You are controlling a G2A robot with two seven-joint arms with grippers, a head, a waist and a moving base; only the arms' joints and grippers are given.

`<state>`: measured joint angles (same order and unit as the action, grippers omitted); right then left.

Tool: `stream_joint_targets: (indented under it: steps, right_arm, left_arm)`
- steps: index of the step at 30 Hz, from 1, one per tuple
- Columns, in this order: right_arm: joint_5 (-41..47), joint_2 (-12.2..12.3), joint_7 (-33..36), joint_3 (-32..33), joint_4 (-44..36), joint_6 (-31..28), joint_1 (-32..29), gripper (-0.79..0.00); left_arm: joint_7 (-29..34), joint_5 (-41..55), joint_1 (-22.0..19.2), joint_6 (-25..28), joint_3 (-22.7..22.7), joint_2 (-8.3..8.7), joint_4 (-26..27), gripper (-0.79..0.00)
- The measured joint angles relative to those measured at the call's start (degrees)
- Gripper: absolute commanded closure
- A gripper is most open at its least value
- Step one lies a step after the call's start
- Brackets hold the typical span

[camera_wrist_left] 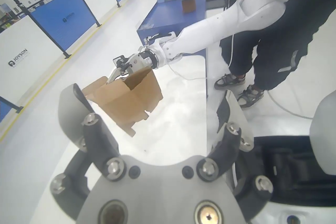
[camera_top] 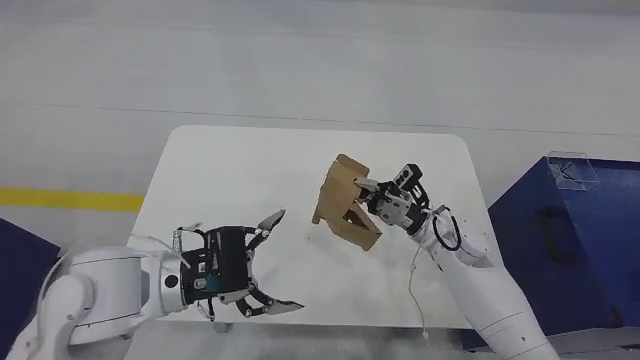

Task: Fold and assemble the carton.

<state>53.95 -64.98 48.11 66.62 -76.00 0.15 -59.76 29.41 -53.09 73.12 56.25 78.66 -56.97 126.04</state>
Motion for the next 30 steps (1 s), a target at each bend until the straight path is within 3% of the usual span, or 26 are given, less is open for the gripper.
stream_joint_targets:
  steps: [2,6,8,10,13,17,21,25,30]
  right_arm:
    - [-4.8,0.5,-1.5,-0.5,0.6,-2.4,-0.9,0.000]
    - [-20.6,0.1,-5.1,-1.7,-1.3,-17.8,-4.3,0.000]
    - [-27.7,0.4,-5.2,0.0,-0.4,-23.1,-3.2,0.000]
    - [-30.8,0.3,-5.5,0.8,-0.1,-23.7,-2.1,0.000]
    - [-26.2,-0.1,-6.8,1.1,-0.4,-16.0,-2.0,0.000]
    - [-6.2,-0.4,-1.2,2.1,-1.4,-4.5,-2.8,0.000]
    - [13.1,-0.9,-0.5,3.3,-1.8,9.8,-2.6,0.000]
    - [26.8,-1.4,-4.8,3.5,-1.4,23.5,-1.9,0.000]
    - [41.8,-2.2,-12.2,2.6,0.3,38.1,-1.3,0.000]
  left_arm:
    - [2.8,-8.7,0.3,-1.8,-2.2,-0.14,2.0,-0.785]
    - [-2.1,-17.1,0.2,-4.1,-5.1,-0.44,1.0,-0.785]
    - [-3.4,-19.4,0.1,-4.2,-6.0,-0.46,0.5,-0.785]
    - [-4.2,-20.5,0.1,-4.1,-6.5,-0.45,0.3,-0.785]
    - [-4.4,-21.0,0.1,-3.9,-6.7,-0.42,0.2,-0.785]
    - [-4.3,-20.9,0.1,-4.0,-6.6,-0.42,0.2,-0.785]
    - [-4.9,-20.8,0.1,-4.7,-6.3,-0.45,0.5,-0.785]
    - [-9.6,-22.9,0.8,-10.2,-3.5,-0.48,3.0,-0.785]
    - [-15.7,-38.6,2.6,-21.2,-1.0,-0.43,8.0,-0.785]
